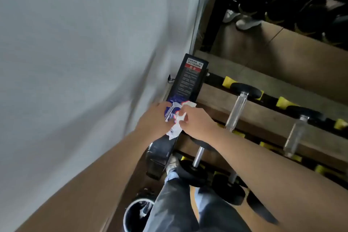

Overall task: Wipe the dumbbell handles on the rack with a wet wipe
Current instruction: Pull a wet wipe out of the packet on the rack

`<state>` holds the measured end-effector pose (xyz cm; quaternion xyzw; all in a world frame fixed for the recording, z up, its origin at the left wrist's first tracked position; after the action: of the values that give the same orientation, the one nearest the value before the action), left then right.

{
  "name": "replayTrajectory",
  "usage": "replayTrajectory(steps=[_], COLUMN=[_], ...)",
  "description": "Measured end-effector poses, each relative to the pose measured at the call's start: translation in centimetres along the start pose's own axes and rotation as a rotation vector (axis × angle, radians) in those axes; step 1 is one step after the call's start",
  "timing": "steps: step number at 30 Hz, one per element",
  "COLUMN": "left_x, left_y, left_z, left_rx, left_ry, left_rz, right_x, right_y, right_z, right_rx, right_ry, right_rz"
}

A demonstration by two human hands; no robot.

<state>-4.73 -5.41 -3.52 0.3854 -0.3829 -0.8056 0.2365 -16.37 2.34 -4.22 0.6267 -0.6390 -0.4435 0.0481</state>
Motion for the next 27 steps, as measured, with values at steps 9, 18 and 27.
replayTrajectory(steps=[9,18,27], left_x=[2.3,4.0,4.7], left_y=[0.4,-0.4,-2.4], left_z=[-3.5,-1.5,1.5], left_rx=[-0.334,0.087,0.590], left_ry=[0.157,0.060,-0.250], left_rz=[0.175,0.125,0.190], right_x=[2.5,3.0,3.0], right_y=[-2.3,-1.4,-1.6], right_z=[1.7,2.5,3.7], right_rx=[-0.036,-0.145,-0.142], right_ry=[-0.096,-0.039,-0.031], right_rz=[0.076,0.093,0.104])
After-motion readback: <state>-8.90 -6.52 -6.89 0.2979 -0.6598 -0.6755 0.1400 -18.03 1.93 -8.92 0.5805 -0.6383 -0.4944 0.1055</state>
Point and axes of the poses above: each hand's wrist, its own x-axis towards the middle knuckle, its own y-axis out of the back of the hand, z = x × y, the point moved 8 cm from there along x, towards the middle knuckle, and after that the axes turned 6 degrees about x, right-handed, at the moved point
